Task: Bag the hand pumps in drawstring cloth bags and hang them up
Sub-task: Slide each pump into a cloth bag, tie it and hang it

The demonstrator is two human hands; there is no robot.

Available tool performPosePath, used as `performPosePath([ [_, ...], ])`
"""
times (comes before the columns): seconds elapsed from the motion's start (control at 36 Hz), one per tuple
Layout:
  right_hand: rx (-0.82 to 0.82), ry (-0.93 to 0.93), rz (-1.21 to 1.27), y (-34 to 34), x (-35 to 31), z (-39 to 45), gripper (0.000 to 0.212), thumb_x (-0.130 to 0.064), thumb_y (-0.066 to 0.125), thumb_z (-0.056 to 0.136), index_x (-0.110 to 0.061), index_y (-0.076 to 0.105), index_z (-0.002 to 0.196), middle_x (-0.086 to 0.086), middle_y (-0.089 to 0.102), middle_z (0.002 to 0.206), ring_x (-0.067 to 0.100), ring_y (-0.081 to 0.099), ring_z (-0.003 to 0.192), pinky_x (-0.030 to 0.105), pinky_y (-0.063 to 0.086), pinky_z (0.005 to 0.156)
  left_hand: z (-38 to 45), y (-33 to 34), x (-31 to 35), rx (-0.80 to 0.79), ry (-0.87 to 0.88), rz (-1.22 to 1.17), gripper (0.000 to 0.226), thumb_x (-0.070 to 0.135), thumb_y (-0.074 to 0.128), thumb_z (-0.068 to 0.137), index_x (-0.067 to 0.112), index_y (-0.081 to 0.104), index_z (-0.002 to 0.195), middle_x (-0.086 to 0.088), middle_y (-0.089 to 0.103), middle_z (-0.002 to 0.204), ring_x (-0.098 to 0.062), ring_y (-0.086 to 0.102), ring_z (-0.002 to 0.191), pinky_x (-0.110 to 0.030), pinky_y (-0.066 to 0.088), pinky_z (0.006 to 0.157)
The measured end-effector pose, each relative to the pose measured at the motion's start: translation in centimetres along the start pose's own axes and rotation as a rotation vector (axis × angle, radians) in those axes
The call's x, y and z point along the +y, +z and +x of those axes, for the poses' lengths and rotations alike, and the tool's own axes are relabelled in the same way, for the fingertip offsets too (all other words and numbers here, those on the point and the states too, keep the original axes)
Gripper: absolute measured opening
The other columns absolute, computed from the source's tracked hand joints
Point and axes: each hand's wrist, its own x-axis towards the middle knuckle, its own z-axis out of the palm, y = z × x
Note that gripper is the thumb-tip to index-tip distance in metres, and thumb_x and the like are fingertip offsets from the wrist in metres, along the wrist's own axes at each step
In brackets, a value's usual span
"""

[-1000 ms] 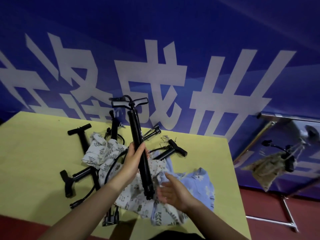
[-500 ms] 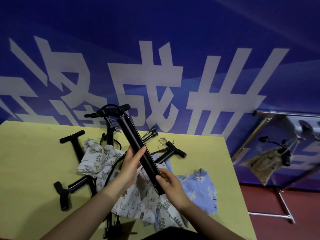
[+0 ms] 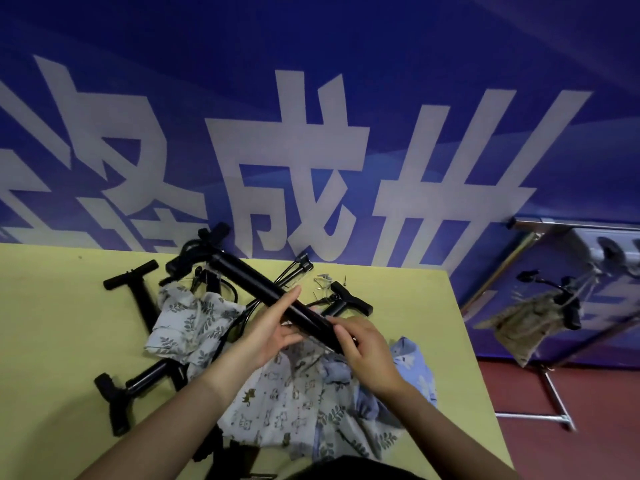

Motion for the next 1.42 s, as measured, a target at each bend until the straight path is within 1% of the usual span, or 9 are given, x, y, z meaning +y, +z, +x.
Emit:
performPosePath([
  [0.22, 0.038, 0.326, 0.467, -0.7, 0.1, 1.4, 0.033, -0.025, 0.032, 0.106, -0.023, 0.064, 0.111, -0.003, 0.067, 0.104, 0.003, 0.061, 0.097, 0.014, 0.044, 0.081, 1.3, -2.2, 0.0, 0.045, 0.043, -0.075, 0.03, 0.026, 0.066, 0.083, 0.006, 0.059, 0.103, -0.015, 0.073, 0.097, -0.03, 0.067, 0.106, -0.043, 0.051, 0.094],
  [0.39, -0.225, 0.374, -0.064, 0.0, 4.1, 2.6, 0.028, -0.016, 0.044, 0.098, 0.004, 0.063, 0.094, 0.022, 0.063, 0.095, 0.039, 0.057, 0.089, 0.045, 0.045, 0.077, 1.0, -4.4, -0.2, 0.106, 0.039, -0.038, 0.045, 0.03, 0.068, 0.081, 0.006, 0.06, 0.118, -0.017, 0.07, 0.111, -0.024, 0.068, 0.106, -0.039, 0.052, 0.093],
  [0.56, -0.586, 0.21, -0.388, 1.6, 5.8, 3.0, 0.021, -0.038, 0.055, 0.091, -0.018, 0.058, 0.099, 0.006, 0.049, 0.09, 0.022, 0.041, 0.082, 0.031, 0.033, 0.069, 0.3, -5.6, -1.1, 0.131, 0.037, 0.002, 0.033, 0.031, 0.065, 0.086, 0.01, 0.062, 0.111, -0.015, 0.069, 0.114, -0.023, 0.067, 0.108, -0.033, 0.05, 0.091],
  [0.67, -0.794, 0.247, -0.522, 1.9, 6.6, 3.2, 0.028, -0.032, 0.056, 0.09, -0.019, 0.044, 0.069, 0.003, 0.038, 0.069, 0.018, 0.034, 0.062, 0.032, 0.028, 0.06, -0.1, -5.3, -1.4, 0.153, 0.039, 0.004, 0.02, 0.028, 0.064, 0.089, 0.013, 0.064, 0.102, -0.011, 0.073, 0.106, -0.021, 0.069, 0.103, -0.038, 0.048, 0.099],
  [0.97, -0.264, 0.461, 0.371, -4.7, 4.0, 6.4, 0.035, -0.027, 0.065, 0.092, -0.011, 0.044, 0.068, 0.003, 0.036, 0.059, 0.013, 0.034, 0.051, 0.022, 0.029, 0.049, 0.1, -6.0, 0.5, 0.115, 0.095, 0.028, 0.062, 0.037, 0.071, 0.081, -0.003, 0.056, 0.125, -0.017, 0.064, 0.124, -0.022, 0.063, 0.115, -0.041, 0.045, 0.104],
  [1.11, -0.136, 0.469, 0.677, -6.8, 3.2, 6.6, 0.044, -0.047, 0.073, 0.072, -0.008, 0.055, 0.081, 0.015, 0.046, 0.078, 0.025, 0.044, 0.07, 0.034, 0.036, 0.062, 0.5, -4.7, 2.3, 0.13, 0.164, -0.017, 0.045, 0.03, 0.068, 0.083, 0.005, 0.056, 0.117, -0.017, 0.069, 0.114, -0.021, 0.066, 0.109, -0.044, 0.044, 0.105],
  [1.25, -0.031, 0.321, 0.662, -7.9, 2.9, 5.7, 0.037, -0.034, 0.067, 0.085, 0.0, 0.055, 0.076, 0.013, 0.056, 0.082, 0.023, 0.054, 0.076, 0.036, 0.041, 0.072, 0.5, -4.3, 3.0, 0.121, 0.2, -0.029, 0.036, 0.029, 0.067, 0.083, 0.009, 0.057, 0.11, -0.018, 0.069, 0.113, -0.022, 0.067, 0.107, -0.045, 0.044, 0.104],
  [1.33, 0.007, 0.261, 0.54, -8.3, 3.1, 5.8, 0.03, -0.024, 0.059, 0.094, 0.004, 0.065, 0.083, -0.005, 0.066, 0.113, 0.011, 0.061, 0.106, 0.031, 0.046, 0.088, 0.4, -4.1, 3.4, 0.101, 0.21, -0.047, 0.041, 0.029, 0.067, 0.079, 0.005, 0.056, 0.11, -0.017, 0.07, 0.11, -0.023, 0.067, 0.107, -0.045, 0.045, 0.104],
  [1.42, 0.011, 0.242, 0.57, -8.6, 2.2, 5.8, 0.037, -0.039, 0.06, 0.087, -0.005, 0.058, 0.072, 0.004, 0.056, 0.08, 0.016, 0.053, 0.076, 0.027, 0.04, 0.069, 0.0, -3.7, 3.9, 0.053, 0.216, -0.069, 0.056, 0.035, 0.078, 0.072, 0.001, 0.055, 0.111, -0.016, 0.071, 0.108, -0.024, 0.066, 0.109, -0.042, 0.048, 0.101],
])
